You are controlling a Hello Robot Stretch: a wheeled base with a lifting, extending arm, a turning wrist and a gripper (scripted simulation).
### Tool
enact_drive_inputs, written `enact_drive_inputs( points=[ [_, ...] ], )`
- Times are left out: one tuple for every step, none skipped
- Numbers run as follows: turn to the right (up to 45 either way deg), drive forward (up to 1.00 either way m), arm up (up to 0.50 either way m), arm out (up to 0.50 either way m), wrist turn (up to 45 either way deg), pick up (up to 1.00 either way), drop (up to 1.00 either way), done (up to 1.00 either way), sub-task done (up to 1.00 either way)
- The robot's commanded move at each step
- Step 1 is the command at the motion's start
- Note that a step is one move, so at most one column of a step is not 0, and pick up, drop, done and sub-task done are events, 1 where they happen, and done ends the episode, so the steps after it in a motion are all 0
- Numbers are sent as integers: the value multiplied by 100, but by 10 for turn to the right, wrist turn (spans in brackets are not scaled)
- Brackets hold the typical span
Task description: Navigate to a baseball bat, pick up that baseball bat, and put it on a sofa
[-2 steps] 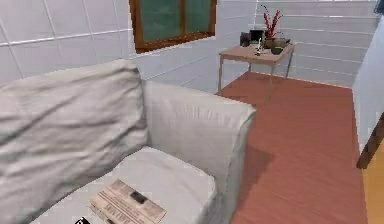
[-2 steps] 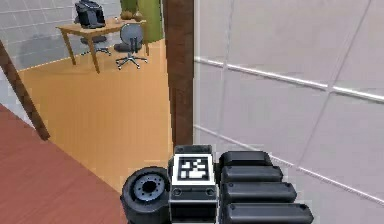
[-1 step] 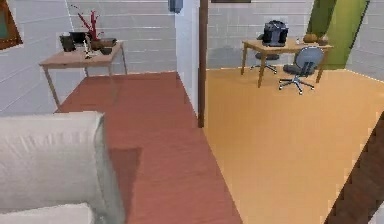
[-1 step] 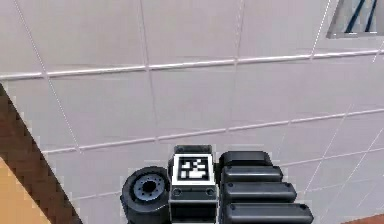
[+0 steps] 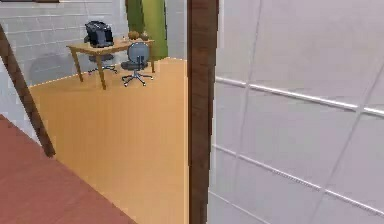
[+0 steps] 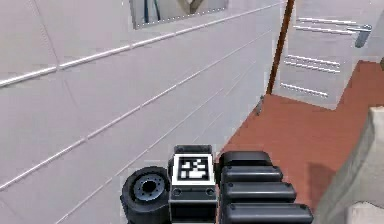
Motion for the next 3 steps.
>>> enact_drive_inputs(
  points=[
    [240,0,0,0,0,0,0,0,0],
    [450,0,0,0,0,0,0,0,0],
    [450,0,0,0,0,0,0,0,0]
  ],
)
